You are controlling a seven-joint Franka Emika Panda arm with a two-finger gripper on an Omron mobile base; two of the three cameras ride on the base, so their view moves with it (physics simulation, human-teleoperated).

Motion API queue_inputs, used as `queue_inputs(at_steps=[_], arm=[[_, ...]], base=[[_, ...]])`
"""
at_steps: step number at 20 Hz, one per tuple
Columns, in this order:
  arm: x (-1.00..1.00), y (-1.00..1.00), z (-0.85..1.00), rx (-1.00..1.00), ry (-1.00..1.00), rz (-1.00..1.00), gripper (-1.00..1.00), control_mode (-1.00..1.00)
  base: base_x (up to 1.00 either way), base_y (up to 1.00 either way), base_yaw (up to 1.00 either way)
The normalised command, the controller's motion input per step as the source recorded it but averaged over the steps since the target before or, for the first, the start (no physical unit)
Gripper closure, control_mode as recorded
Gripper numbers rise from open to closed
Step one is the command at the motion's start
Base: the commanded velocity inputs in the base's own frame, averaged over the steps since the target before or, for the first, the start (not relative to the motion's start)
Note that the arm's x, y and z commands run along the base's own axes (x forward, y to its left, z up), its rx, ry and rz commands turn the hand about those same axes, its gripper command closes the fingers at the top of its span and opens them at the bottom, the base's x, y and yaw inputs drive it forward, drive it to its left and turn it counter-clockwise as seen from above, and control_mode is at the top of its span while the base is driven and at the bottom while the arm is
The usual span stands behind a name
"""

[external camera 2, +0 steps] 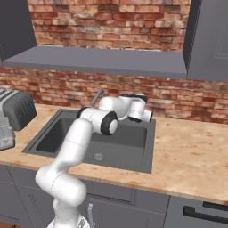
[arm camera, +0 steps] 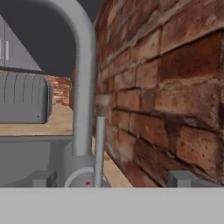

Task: Turn on the sink faucet and place the jug under the water for a few seconds to fill it up.

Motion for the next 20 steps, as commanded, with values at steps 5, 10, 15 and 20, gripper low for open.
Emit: queue_inputs(at_steps=[5,10,15,20], arm=[[0.05,0.30,0.00,0.00,0.05,0.00,-1.00,-1.00],[0.08,0.25,0.00,0.00,0.01,0.00,-1.00,-1.00],[0.16,0.22,0.00,0.00,0.01,0.00,-1.00,-1.00],[0.30,0.18,0.00,0.00,0.02,0.00,1.00,-1.00]], base=[[0.00,0.00,0.00],[0.00,0.00,0.00],[0.00,0.00,0.00],[0.00,0.00,0.00]])
